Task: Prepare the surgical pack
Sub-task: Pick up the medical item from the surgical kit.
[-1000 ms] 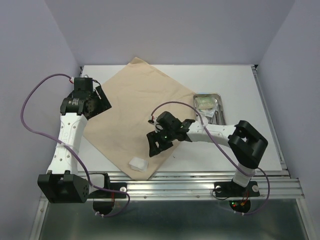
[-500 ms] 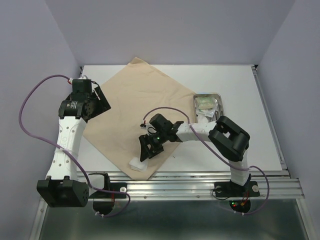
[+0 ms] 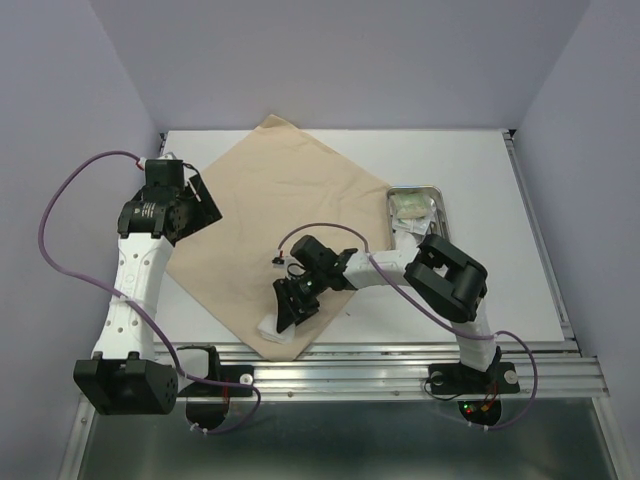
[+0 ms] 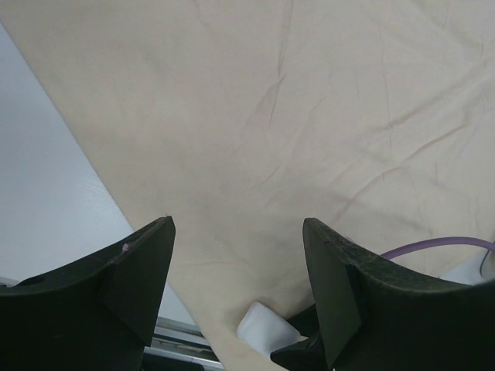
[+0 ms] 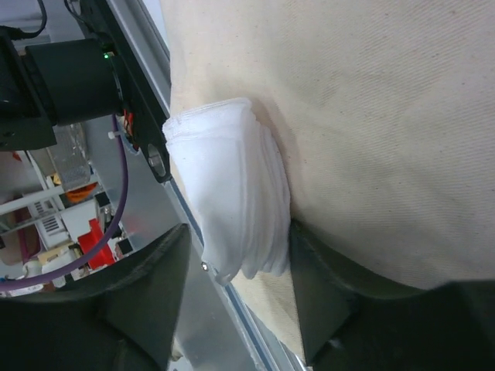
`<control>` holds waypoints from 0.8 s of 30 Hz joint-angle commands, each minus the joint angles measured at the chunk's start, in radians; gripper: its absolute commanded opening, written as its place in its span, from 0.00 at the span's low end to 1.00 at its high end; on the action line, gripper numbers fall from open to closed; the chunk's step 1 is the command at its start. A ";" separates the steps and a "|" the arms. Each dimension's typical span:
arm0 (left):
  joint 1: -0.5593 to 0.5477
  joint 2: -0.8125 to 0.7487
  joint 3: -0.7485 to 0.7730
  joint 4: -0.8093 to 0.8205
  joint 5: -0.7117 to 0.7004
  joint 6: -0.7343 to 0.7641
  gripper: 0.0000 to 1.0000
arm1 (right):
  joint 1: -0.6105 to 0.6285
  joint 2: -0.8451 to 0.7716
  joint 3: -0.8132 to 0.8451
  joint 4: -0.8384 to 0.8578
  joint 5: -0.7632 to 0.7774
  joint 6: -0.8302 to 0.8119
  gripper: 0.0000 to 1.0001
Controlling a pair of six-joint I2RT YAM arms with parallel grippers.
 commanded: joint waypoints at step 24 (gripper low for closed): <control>0.004 -0.043 -0.042 0.007 -0.010 -0.005 0.79 | 0.014 -0.066 0.095 -0.082 0.152 -0.030 0.01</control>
